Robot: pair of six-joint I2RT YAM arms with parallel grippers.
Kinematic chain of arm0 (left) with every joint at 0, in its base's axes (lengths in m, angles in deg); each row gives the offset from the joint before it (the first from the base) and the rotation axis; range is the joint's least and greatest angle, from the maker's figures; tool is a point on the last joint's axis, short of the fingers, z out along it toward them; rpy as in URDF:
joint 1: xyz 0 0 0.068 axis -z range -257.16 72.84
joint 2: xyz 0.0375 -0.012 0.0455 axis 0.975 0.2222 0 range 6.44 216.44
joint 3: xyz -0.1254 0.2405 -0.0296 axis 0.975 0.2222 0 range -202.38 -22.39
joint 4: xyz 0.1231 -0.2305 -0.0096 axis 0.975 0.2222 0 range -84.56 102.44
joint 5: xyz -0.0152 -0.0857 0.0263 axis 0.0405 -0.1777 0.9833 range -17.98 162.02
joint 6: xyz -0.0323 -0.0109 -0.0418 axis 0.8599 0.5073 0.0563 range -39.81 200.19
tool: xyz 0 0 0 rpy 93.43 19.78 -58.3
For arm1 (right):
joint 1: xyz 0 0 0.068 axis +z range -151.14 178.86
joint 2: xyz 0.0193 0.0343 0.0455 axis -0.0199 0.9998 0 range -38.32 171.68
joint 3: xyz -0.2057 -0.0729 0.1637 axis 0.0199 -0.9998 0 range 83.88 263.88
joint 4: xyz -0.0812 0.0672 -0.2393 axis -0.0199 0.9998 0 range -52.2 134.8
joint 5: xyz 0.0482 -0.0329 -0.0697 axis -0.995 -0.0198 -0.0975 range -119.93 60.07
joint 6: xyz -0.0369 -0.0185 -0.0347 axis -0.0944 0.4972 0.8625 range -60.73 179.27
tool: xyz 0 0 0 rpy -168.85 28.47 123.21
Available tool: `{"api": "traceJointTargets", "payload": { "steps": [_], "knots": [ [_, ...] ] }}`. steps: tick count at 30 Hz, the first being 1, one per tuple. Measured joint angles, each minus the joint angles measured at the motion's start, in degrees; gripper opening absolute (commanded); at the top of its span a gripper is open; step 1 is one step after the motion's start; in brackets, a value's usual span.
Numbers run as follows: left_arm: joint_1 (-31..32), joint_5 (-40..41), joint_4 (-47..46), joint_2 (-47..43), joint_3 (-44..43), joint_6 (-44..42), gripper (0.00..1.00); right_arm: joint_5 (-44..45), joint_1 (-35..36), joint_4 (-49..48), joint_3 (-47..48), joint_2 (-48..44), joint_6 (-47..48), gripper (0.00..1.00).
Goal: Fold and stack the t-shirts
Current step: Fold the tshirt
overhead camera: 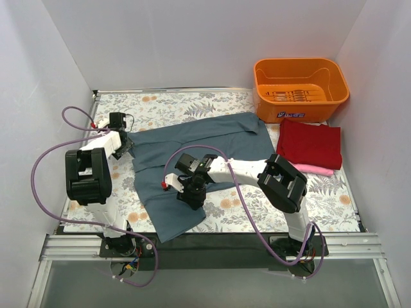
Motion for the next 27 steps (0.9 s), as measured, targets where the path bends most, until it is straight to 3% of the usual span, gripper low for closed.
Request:
{"api": "traceJointTargets", "payload": {
  "steps": [17, 27],
  "knots": [
    [-0.2, 2.6, -0.1, 11.3, -10.6, -0.7, 0.36, -1.4, 0.0, 1.4, 0.1, 0.1, 0.3, 0.3],
    [0.5, 12.9, 4.4, 17.6, -19.1, -3.8, 0.36, -3.5, 0.0, 3.8, -0.3, 0.0, 0.9, 0.29]
  ]
}}
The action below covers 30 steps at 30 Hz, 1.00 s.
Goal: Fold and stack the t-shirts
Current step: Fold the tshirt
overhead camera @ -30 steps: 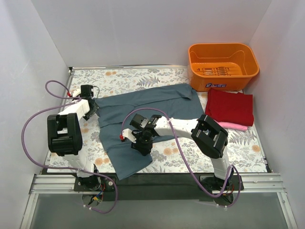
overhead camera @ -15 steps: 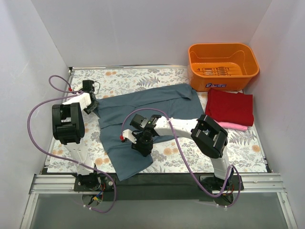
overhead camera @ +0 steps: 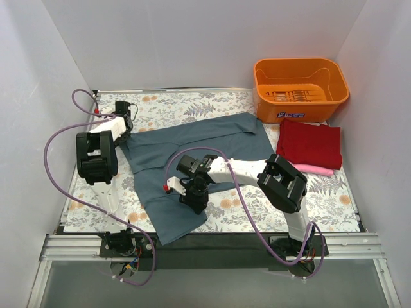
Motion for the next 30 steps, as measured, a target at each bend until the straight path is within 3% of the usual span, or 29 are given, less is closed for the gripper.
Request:
{"api": "traceJointTargets", "payload": {
  "steps": [7, 15, 20, 26, 30],
  "knots": [
    [-0.5, 7.8, 1.2, 6.2, -7.6, -6.3, 0.4, -1.6, 0.0, 3.1, 0.0, 0.1, 0.6, 0.29],
    [-0.4, 1.0, 2.0, 4.4, -9.3, -5.8, 0.59, -1.9, 0.1, 4.8, 8.7, 1.6, -2.0, 0.46],
    [-0.2, -4.1, 3.4, -11.0, -0.2, -3.2, 0.65, -1.9, 0.1, -3.5, 11.5, 1.2, -6.6, 0.58],
    [-0.2, -9.4, 2.6, -36.9, 12.8, 0.1, 0.67, -1.7, 1.6, -10.5, 14.2, 2.9, -9.7, 0.59],
    [-0.2, -13.3, 2.6, -47.7, 22.1, 2.3, 0.67, -0.3, 3.1, -16.0, 16.6, 6.0, -11.0, 0.57]
  ]
}}
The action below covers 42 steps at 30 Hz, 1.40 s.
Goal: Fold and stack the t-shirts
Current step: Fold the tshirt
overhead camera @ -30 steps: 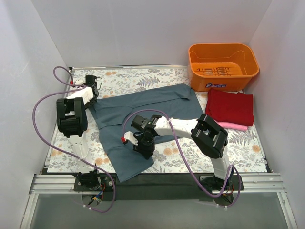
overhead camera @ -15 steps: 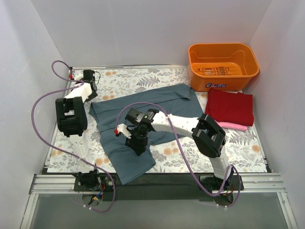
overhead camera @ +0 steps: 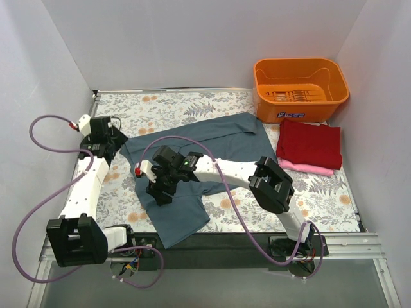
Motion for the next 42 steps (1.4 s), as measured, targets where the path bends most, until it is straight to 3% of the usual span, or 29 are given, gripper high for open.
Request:
{"api": "traceJointTargets", "payload": {
  "steps": [8, 14, 18, 19, 25, 35, 42],
  "knots": [
    [0.9, -8.8, 3.0, -4.0, 18.3, 6.6, 0.66, 8.2, -1.0, -3.5, -6.2, -1.5, -3.1, 0.57],
    [4.9, -10.0, 4.0, -3.6, 23.3, 10.8, 0.66, 11.6, -8.1, -4.8, -18.6, -11.0, -7.0, 0.57],
    [8.2, -9.1, 3.1, -0.9, 23.4, 12.4, 0.59, 12.3, -13.5, -7.4, -25.5, -17.1, -8.9, 0.57],
    [9.0, -8.6, 3.0, 0.3, 23.4, 12.8, 0.51, 12.4, -14.4, -7.7, -26.9, -18.4, -9.2, 0.57],
    [15.8, -3.6, 5.2, 5.9, 20.9, 15.8, 0.38, 11.9, -16.2, -10.8, -33.0, -22.6, -10.6, 0.58],
    [35.1, 14.2, 21.7, 13.0, 4.0, 25.4, 0.44, 9.8, -18.8, -13.4, -35.2, -23.5, -11.4, 0.58],
    [38.5, 17.1, 28.7, 15.4, 7.0, 32.1, 0.56, 9.0, -20.3, -14.3, -37.3, -25.1, -11.6, 0.58]
  ]
}}
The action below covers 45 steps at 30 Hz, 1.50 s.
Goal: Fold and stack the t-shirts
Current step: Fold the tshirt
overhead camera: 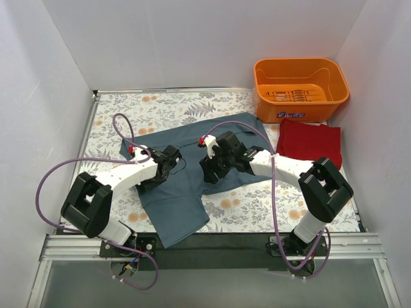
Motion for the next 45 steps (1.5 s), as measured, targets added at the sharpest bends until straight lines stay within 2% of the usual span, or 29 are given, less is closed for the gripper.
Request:
{"api": "traceJointTargets", "payload": {
  "steps": [4, 8, 15, 20, 29, 34, 40, 45],
  "knots": [
    [-3.3, -0.3, -1.2, -5.7, 2.7, -1.5, 0.57, -0.4, -0.8, -0.1, -1.7, -2.2, 0.0, 0.57],
    [-11.9, -3.7, -7.3, -10.2, 4.1, -5.9, 0.53, -2.0, -1.0, -0.1, -1.7, -2.6, 0.0, 0.54],
    [-22.3, -9.3, -16.3, -9.8, 5.9, -12.9, 0.54, -8.1, -0.3, 2.9, -0.9, -1.5, 2.0, 0.48],
    [-28.7, -11.6, -21.1, -7.4, 4.9, -17.2, 0.5, -10.9, 3.8, 6.3, 1.7, 2.2, 3.9, 0.44],
    [-30.4, -14.0, -27.4, 7.2, -6.4, -22.7, 0.48, -10.5, 12.7, 13.3, 8.6, 10.3, 7.6, 0.42],
    [-30.3, -15.0, -28.4, 13.5, -7.4, -22.9, 0.48, -10.5, 15.8, 17.9, 13.6, 15.2, 9.7, 0.42],
    [-30.9, -14.1, -28.6, 16.5, -9.9, -23.6, 0.5, -11.4, 19.4, 23.9, 23.0, 21.4, 12.3, 0.42],
    [-35.4, -13.6, -28.9, 18.5, -12.5, -26.2, 0.54, -12.9, 23.8, 29.4, 33.2, 27.7, 14.5, 0.42]
  ]
}}
